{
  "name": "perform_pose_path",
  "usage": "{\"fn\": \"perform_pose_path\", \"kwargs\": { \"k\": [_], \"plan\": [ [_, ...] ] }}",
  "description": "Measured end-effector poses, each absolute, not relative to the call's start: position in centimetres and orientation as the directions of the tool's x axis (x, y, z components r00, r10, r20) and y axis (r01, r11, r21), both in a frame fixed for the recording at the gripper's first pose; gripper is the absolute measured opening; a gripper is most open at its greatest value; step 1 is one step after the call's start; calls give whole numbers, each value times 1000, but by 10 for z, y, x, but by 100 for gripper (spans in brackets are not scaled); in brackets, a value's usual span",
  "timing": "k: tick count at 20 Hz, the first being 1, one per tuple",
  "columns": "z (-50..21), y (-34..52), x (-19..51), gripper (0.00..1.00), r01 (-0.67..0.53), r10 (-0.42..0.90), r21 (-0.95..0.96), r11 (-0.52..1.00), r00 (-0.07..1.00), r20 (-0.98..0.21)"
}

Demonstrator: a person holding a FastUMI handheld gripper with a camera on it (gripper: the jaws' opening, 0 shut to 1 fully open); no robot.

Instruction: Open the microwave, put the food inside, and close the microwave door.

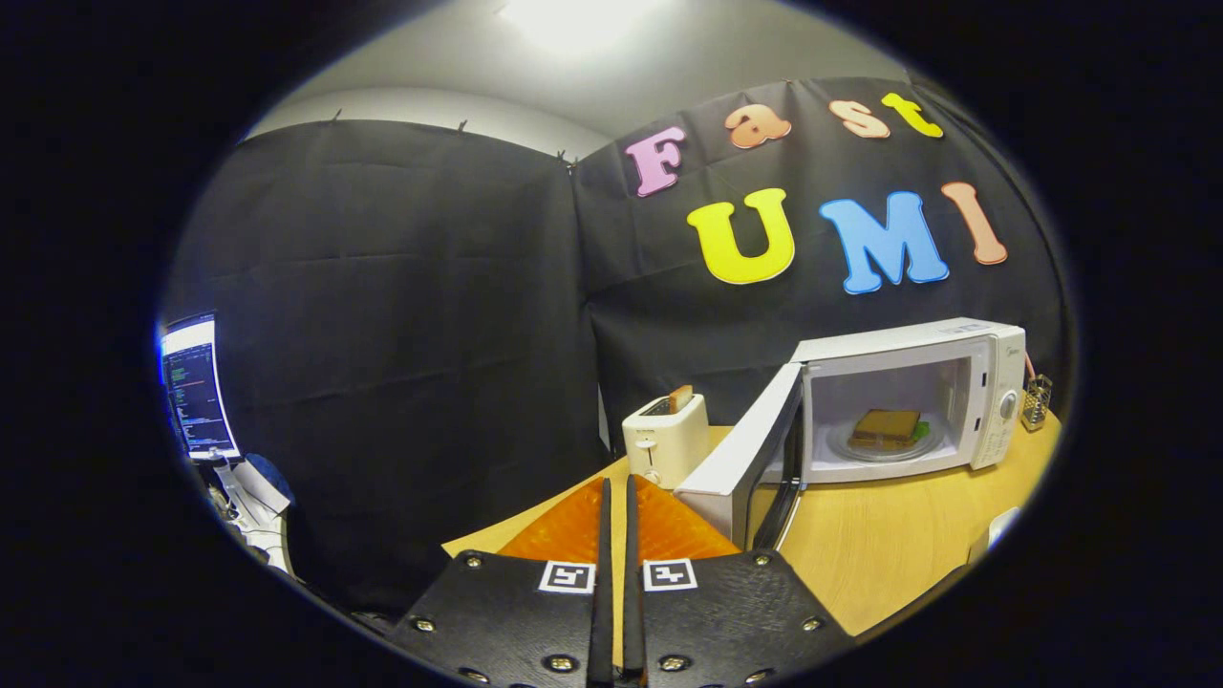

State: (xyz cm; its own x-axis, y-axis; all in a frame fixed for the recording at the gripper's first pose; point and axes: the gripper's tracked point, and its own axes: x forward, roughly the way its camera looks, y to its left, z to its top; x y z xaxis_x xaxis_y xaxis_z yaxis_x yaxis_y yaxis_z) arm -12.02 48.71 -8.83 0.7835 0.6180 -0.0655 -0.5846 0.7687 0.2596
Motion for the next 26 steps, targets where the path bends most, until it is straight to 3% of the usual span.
{"fn": "perform_pose_path", "kwargs": {
  "k": [11,26],
  "plan": [
    [-102,439,-104,1,-488,523,281,826,850,-60],
    [-115,283,-34,1,-194,214,302,933,976,-33]
  ]
}}
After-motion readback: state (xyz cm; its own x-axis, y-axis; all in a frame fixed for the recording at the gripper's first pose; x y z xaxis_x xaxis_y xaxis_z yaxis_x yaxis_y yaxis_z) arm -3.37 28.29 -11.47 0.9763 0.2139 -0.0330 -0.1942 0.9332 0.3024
